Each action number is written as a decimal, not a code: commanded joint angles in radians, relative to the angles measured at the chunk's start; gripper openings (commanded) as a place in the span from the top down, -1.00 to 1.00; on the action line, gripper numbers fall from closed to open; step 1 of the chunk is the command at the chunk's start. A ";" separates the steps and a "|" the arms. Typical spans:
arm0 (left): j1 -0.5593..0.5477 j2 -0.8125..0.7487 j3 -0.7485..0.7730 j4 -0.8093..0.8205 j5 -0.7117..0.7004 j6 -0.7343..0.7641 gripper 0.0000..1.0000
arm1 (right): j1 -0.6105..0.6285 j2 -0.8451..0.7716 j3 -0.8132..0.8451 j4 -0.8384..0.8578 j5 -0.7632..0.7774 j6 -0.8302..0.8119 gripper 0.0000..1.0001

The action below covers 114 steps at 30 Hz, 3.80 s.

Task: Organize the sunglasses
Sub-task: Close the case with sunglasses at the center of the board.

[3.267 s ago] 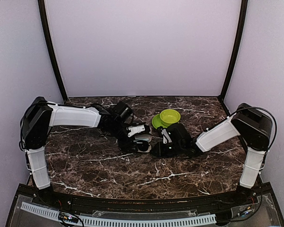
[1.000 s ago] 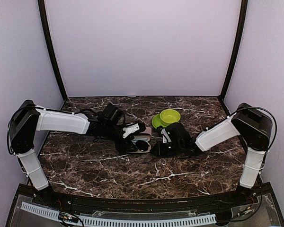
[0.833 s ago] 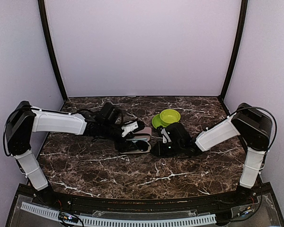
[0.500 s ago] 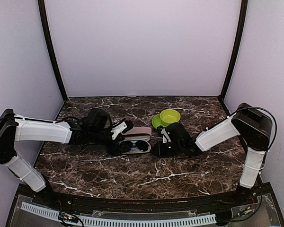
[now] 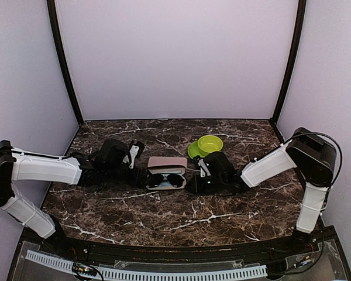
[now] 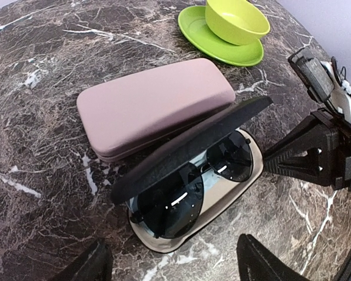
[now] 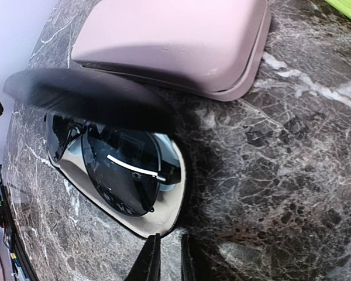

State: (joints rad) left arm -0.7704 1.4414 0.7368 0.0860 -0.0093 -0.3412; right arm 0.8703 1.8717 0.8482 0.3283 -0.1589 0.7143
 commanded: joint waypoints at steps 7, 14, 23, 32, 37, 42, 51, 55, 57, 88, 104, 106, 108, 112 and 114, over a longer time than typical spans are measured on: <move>0.005 0.109 0.030 0.070 -0.032 -0.154 -0.51 | 0.012 -0.001 0.032 -0.022 0.011 -0.015 0.72; 0.005 0.147 0.025 0.132 -0.033 -0.140 -0.51 | 0.014 0.005 0.036 -0.021 0.009 -0.015 0.72; 0.005 0.215 0.060 0.164 -0.011 -0.116 -0.53 | 0.014 0.006 0.036 -0.021 0.010 -0.013 0.72; 0.004 0.236 0.062 0.182 0.008 -0.114 -0.54 | 0.015 0.006 0.032 -0.017 0.010 -0.010 0.72; 0.003 0.241 0.059 0.189 0.030 -0.121 -0.54 | 0.015 0.006 0.026 -0.015 0.010 -0.008 0.72; 0.002 0.235 0.053 0.194 0.038 -0.125 -0.54 | 0.016 0.009 0.028 -0.013 0.011 -0.007 0.72; -0.007 0.242 0.059 0.191 0.042 -0.122 -0.54 | 0.018 0.012 0.033 -0.012 0.009 -0.007 0.73; -0.012 0.244 0.060 0.187 0.041 -0.122 -0.54 | 0.020 0.013 0.032 -0.014 0.008 -0.006 0.73; -0.012 0.239 0.057 0.184 0.032 -0.122 -0.54 | 0.019 0.012 0.032 -0.013 0.009 -0.007 0.73; -0.012 0.011 -0.028 0.139 -0.016 -0.095 -0.58 | 0.022 0.006 0.048 -0.038 0.015 -0.015 0.73; -0.011 0.053 0.212 0.026 -0.071 0.135 -0.54 | 0.027 0.023 0.063 -0.075 0.067 -0.046 0.73; -0.008 0.106 0.255 0.016 -0.056 0.156 -0.53 | 0.029 0.023 0.065 -0.080 0.075 -0.047 0.73; 0.000 0.151 0.297 0.001 -0.032 0.160 -0.49 | 0.030 0.024 0.064 -0.081 0.076 -0.049 0.74; 0.015 0.232 0.368 -0.029 0.006 0.165 -0.40 | 0.033 0.026 0.067 -0.084 0.079 -0.050 0.73; 0.019 0.269 0.395 -0.043 0.019 0.165 -0.33 | 0.035 0.026 0.065 -0.084 0.081 -0.050 0.74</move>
State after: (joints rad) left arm -0.7647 1.6650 1.0763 0.1009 -0.0334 -0.2035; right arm 0.8932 1.8763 0.8944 0.2588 -0.1020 0.6785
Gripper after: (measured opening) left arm 0.691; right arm 0.133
